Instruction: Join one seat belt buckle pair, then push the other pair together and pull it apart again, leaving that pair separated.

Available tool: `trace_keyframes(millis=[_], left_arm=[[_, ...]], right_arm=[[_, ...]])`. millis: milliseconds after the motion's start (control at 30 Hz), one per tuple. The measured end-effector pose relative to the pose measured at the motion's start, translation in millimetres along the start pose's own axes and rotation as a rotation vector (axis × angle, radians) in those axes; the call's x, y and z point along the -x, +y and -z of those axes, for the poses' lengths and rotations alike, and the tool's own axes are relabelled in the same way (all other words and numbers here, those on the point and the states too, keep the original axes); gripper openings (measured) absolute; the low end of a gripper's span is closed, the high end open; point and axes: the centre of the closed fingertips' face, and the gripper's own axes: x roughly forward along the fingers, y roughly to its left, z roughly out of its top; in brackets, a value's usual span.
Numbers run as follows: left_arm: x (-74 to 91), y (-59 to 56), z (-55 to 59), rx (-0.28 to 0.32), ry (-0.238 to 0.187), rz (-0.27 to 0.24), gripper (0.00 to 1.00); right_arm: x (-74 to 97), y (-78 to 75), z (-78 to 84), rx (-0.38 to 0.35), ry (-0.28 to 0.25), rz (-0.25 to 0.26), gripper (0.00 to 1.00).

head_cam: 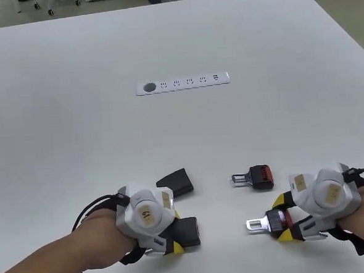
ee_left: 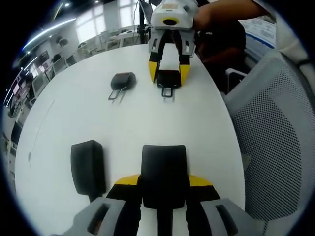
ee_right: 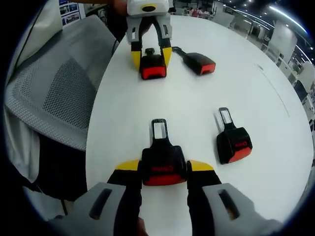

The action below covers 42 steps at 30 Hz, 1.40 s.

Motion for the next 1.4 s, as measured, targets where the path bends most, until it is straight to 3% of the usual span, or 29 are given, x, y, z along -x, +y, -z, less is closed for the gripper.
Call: trace_keyframes(millis=[733, 1400], left_arm=[[0.4, -0.6, 0.9, -0.006, 0.006, 0.001, 0.35], [0.2, -0.8, 0.7, -0.016, 0.017, 0.005, 0.35]], right_arm=[[-31.7, 7.8, -53.9, -0.011, -0.074, 0.015, 0.35], [-45.6, 11.4, -81.1, -0.019, -0.055, 0.013, 0.35]])
